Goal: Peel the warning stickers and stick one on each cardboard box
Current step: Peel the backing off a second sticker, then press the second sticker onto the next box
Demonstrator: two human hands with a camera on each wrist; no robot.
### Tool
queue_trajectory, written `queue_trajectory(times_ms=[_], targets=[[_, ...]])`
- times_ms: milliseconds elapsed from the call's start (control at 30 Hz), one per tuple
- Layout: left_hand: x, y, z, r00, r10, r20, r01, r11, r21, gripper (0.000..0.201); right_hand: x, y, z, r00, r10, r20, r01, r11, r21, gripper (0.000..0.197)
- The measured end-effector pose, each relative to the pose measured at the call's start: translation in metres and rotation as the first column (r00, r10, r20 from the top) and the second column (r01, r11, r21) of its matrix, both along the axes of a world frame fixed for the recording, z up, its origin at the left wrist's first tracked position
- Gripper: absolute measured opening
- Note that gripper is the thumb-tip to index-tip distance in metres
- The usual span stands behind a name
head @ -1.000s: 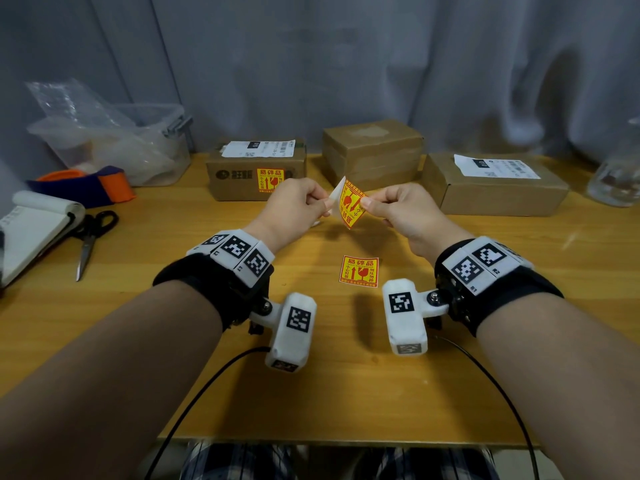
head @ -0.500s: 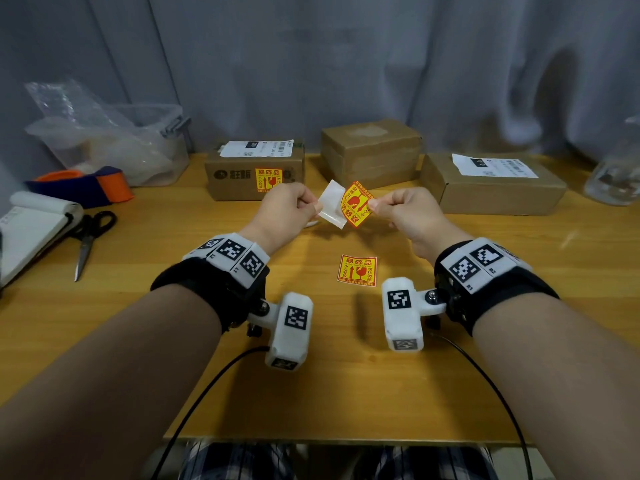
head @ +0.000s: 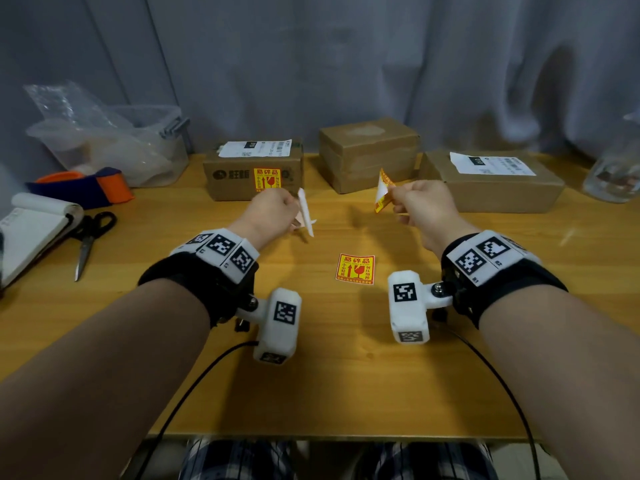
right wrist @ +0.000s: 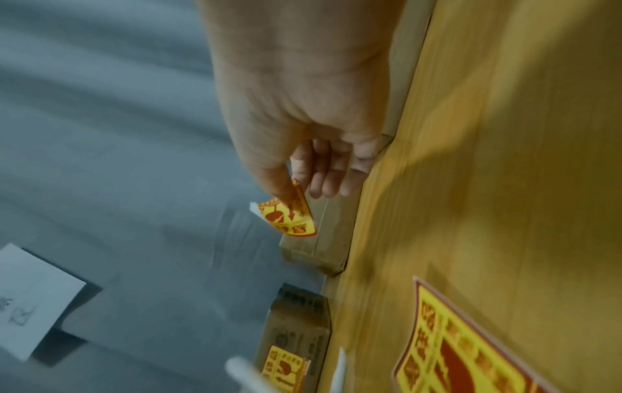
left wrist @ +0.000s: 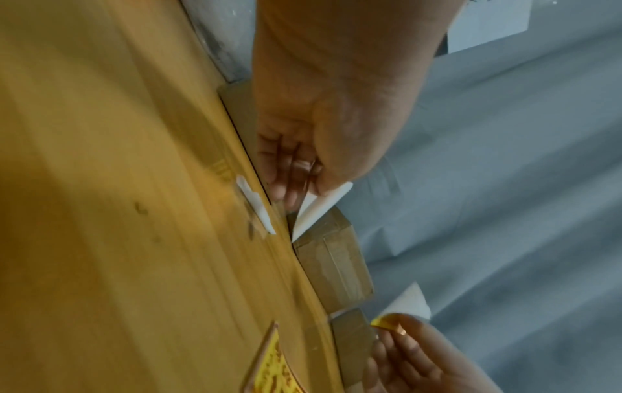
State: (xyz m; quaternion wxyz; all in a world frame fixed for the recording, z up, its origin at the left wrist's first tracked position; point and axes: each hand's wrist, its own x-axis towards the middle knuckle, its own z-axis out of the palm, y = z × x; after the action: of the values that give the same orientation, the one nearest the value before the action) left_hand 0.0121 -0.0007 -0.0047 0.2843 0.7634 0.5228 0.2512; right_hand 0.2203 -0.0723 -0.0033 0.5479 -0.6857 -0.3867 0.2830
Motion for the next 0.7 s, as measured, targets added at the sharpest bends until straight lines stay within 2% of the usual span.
queue_trajectory(times_ms=[33, 100, 167, 267, 367, 467, 567, 633, 700], targets=[[0.002, -0.001, 0.000, 1.000, -0.020, 0.018, 0.020, 0.999, -0.029, 0.024, -0.003, 0.000, 0.001, 1.000, 0.017, -0.010, -0.017, 1.000, 0.007, 0.014], [0.002, -0.002, -0.001, 0.999, -0.033, -0.009, 0.033, 0.998, -0.058, 0.021, -0.006, -0.002, 0.002, 0.998, 0.053, -0.020, -0.052, 0.998, 0.022, 0.020], [-0.002, -0.001, -0.004, 0.994, -0.049, -0.097, 0.041, 0.995, -0.087, 0.012, -0.008, -0.004, 0.001, 0.997, 0.072, -0.029, -0.071, 0.997, 0.032, 0.026], [-0.004, -0.006, -0.005, 0.974, -0.083, -0.212, 0.077, 0.996, -0.038, 0.005, -0.014, -0.007, 0.000, 0.993, 0.109, -0.038, -0.108, 0.994, 0.023, 0.024], [-0.003, -0.010, -0.005, 0.970, -0.088, -0.227, 0.088, 0.996, -0.011, 0.017, -0.022, -0.009, -0.001, 0.988, 0.146, -0.043, -0.145, 0.989, 0.036, 0.018], [0.001, -0.009, -0.002, 0.978, -0.073, -0.194, 0.081, 0.996, 0.034, 0.041, -0.027, -0.009, -0.001, 0.986, 0.158, -0.057, -0.155, 0.987, 0.050, 0.019], [0.010, -0.013, 0.007, 0.989, -0.149, -0.009, 0.148, 0.972, 0.182, 0.068, -0.033, -0.006, -0.002, 0.987, 0.138, -0.086, -0.132, 0.988, 0.074, 0.033], [0.016, -0.019, 0.012, 0.979, -0.192, 0.063, 0.173, 0.958, 0.229, 0.062, -0.036, -0.005, -0.001, 0.985, 0.141, -0.102, -0.132, 0.987, 0.087, 0.038], [0.020, -0.024, 0.015, 0.980, -0.191, 0.056, 0.175, 0.961, 0.216, 0.054, -0.039, -0.006, 0.000, 0.982, 0.157, -0.104, -0.148, 0.985, 0.094, 0.036]])
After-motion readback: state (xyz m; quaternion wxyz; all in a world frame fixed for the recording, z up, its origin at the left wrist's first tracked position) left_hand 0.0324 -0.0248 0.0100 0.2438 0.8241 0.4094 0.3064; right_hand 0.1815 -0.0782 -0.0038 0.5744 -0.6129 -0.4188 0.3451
